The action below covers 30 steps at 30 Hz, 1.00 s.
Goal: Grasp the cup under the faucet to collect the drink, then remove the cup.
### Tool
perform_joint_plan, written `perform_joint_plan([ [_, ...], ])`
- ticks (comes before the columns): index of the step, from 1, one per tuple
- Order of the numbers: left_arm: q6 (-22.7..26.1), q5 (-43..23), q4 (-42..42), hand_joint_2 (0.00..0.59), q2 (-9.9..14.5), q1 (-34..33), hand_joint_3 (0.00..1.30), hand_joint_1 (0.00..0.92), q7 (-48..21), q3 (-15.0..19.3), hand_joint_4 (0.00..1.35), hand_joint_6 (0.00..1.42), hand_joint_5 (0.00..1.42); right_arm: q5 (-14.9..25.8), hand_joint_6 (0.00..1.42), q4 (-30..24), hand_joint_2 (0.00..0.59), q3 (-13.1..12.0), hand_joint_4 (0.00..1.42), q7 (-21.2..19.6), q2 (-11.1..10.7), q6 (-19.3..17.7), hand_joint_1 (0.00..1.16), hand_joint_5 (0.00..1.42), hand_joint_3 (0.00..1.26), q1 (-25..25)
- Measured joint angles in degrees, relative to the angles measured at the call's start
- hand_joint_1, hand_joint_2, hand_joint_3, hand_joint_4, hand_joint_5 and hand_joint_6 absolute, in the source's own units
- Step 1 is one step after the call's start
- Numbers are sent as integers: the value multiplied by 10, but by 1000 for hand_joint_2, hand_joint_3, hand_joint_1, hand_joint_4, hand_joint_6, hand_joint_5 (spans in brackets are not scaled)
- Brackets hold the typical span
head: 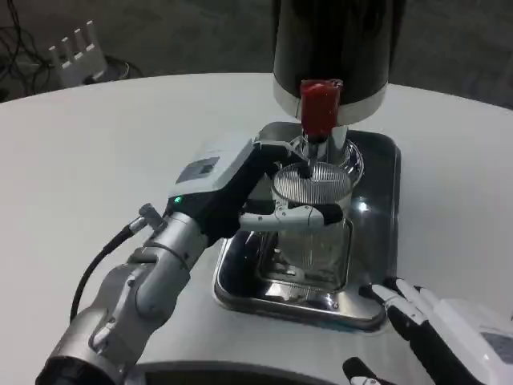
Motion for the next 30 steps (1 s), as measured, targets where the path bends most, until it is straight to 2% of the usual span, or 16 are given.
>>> perform_joint_plan([
  [5,0,-1,-2,37,2,1,502,205,-1,0,303,418,415,0,42,1,436,0,0,0,0,0,316,3,105,-1],
  [10,0,-8,-10,37,2,1,344,175,-1,1,190,369,337,0,44,2,436,-2,0,0,0,0,316,5,105,-2],
  [16,0,-10,-12,39,3,1,272,167,-1,1,129,339,282,0,46,5,436,-2,0,0,1,0,316,12,105,-4],
  [24,-2,-17,-38,37,4,10,261,161,0,16,120,338,272,0,47,11,436,-2,0,0,3,0,316,14,105,-10],
  [30,-2,-43,-92,46,28,49,281,163,-12,43,136,337,266,0,47,21,440,-2,0,0,9,5,318,14,105,-22],
])
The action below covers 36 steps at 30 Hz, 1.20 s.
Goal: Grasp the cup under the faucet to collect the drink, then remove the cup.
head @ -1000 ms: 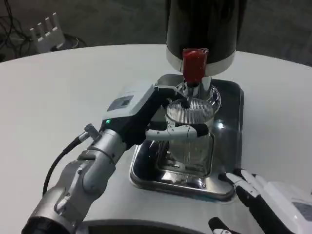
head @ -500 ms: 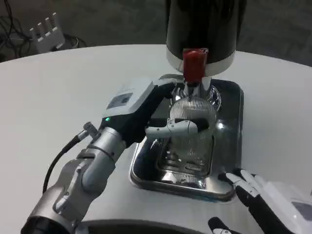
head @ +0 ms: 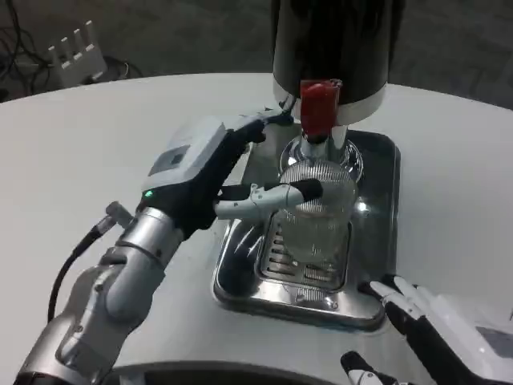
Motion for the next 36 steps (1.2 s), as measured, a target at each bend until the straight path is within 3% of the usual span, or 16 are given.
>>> perform_joint_plan([
  [7,3,-56,-92,96,35,64,325,189,-37,50,212,369,303,-2,47,8,444,7,0,0,5,2,322,15,105,-14],
  [12,-10,-127,-132,110,41,83,392,140,-71,88,303,427,376,-3,47,10,445,10,0,0,5,5,324,15,105,-17],
  [17,-20,-231,-163,104,46,75,387,70,-156,114,336,538,433,-12,47,10,445,18,0,0,5,6,325,15,105,-18],
  [20,4,-306,-164,89,46,34,363,5,-231,123,325,553,429,-14,47,10,445,20,0,0,5,7,325,15,105,-18],
  [29,73,-350,-140,83,28,-55,331,0,-335,105,280,491,375,-13,47,9,445,18,0,-1,4,7,325,15,105,-5],
  [36,82,-347,-96,88,10,-97,326,0,-355,88,275,486,371,-7,47,6,445,10,0,-8,4,7,325,15,105,5],
])
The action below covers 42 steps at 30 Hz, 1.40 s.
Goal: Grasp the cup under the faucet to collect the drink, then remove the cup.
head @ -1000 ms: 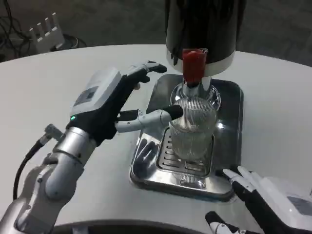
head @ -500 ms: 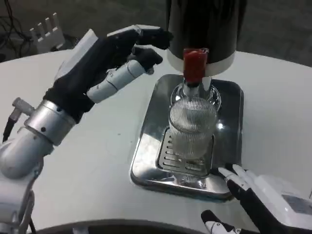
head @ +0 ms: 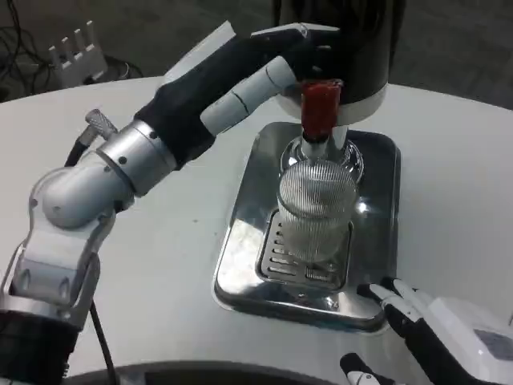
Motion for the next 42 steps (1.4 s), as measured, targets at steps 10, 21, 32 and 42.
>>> perform_joint_plan([
  [10,-13,25,56,89,-20,-34,328,0,-18,-25,279,485,374,18,47,-3,446,-10,0,-9,-1,0,327,15,112,15],
  [21,-64,59,112,90,-19,-68,319,0,-38,-48,259,417,333,35,47,-5,446,-18,0,-10,-9,1,328,16,121,16],
  [32,-137,92,159,94,-5,-89,314,0,-37,-76,221,357,277,35,47,-5,446,-13,0,-10,-2,9,329,25,131,9],
  [42,-184,144,179,89,8,-106,309,0,-12,-105,205,333,248,72,59,-5,439,-21,0,-13,2,32,325,56,146,7],
])
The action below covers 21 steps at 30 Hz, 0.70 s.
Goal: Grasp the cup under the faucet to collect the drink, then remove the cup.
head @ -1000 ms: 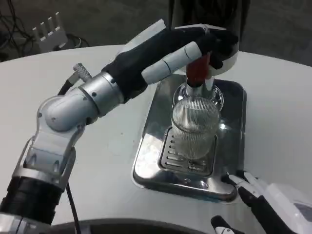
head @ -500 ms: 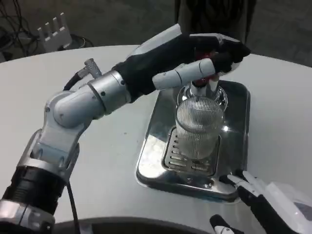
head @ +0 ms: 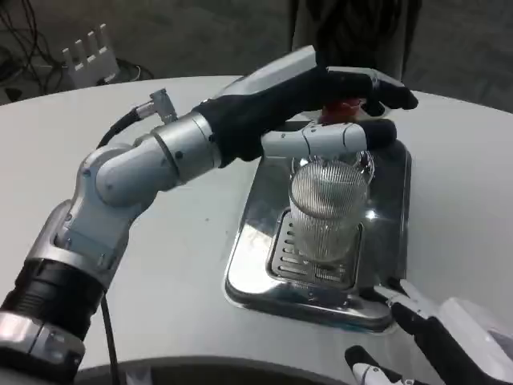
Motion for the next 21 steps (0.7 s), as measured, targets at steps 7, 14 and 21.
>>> perform_joint_plan([
  [7,-18,25,11,89,5,-10,304,0,15,-16,193,319,242,34,72,0,437,-14,7,-10,-1,12,320,99,154,1],
  [14,-25,38,10,88,9,-11,304,0,26,-28,191,317,237,115,98,-1,321,-39,42,-54,3,23,481,221,139,2],
  [21,-29,54,3,88,13,-11,304,0,32,-36,191,317,236,197,44,7,238,-55,32,-102,5,38,618,210,27,-24],
])
